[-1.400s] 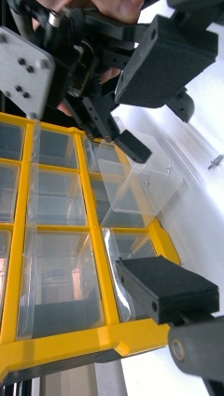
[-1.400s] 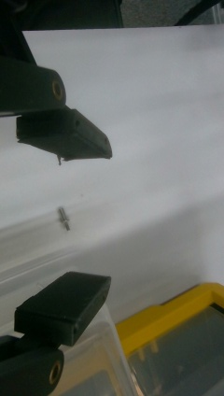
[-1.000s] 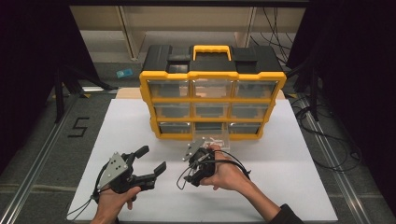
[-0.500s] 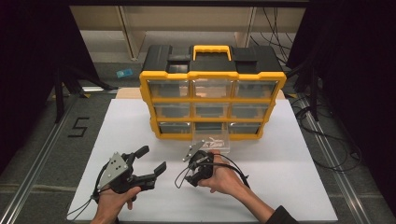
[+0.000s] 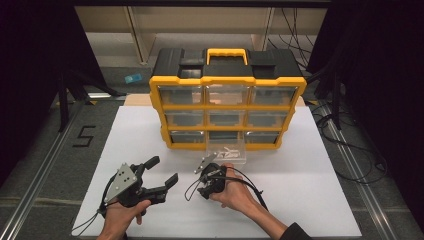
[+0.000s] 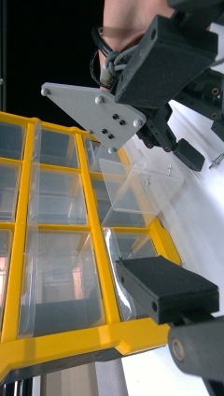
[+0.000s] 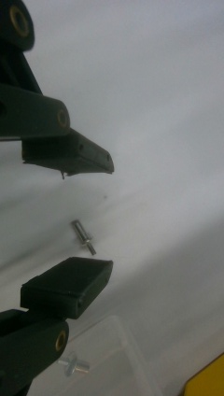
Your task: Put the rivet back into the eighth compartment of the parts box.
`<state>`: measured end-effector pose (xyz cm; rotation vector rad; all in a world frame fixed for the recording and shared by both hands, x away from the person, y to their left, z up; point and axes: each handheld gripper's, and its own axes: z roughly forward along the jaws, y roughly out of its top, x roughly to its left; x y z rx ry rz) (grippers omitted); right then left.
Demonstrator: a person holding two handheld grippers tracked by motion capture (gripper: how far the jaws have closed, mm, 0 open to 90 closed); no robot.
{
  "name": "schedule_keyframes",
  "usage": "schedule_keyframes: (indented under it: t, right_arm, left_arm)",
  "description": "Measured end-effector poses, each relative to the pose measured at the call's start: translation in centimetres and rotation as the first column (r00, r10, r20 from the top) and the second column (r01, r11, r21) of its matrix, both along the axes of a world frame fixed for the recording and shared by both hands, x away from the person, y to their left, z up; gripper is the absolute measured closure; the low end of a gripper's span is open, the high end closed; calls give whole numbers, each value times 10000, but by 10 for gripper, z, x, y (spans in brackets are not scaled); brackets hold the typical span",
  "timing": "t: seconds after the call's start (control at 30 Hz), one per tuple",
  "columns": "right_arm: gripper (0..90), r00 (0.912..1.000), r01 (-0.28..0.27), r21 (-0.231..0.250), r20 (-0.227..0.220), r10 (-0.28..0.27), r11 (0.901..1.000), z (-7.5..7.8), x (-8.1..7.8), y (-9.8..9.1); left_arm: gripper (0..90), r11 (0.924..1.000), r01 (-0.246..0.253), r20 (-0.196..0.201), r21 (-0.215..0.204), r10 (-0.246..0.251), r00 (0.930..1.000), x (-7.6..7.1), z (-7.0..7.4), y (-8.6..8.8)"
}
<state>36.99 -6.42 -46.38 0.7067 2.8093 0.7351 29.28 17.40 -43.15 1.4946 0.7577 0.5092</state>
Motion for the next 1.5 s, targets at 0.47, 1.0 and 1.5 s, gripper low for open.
schedule_keyframes:
  t: [0.47,1.0,1.5]
  right_arm:
    - [552,9980,605,198,-192,-601,9980,-10,5,-1]
    - [707,9990,348,286,-306,-339,9990,-10,8,-3]
    - [867,9987,-354,393,-347,368,9986,-10,7,-1]
  left_arm:
    - [167,10000,3,-9,17,-3,10000,0,0,0]
    - [166,10000,-12,-17,42,12,10000,0,0,0]
    - [166,10000,-6,-16,53,6,10000,0,0,0]
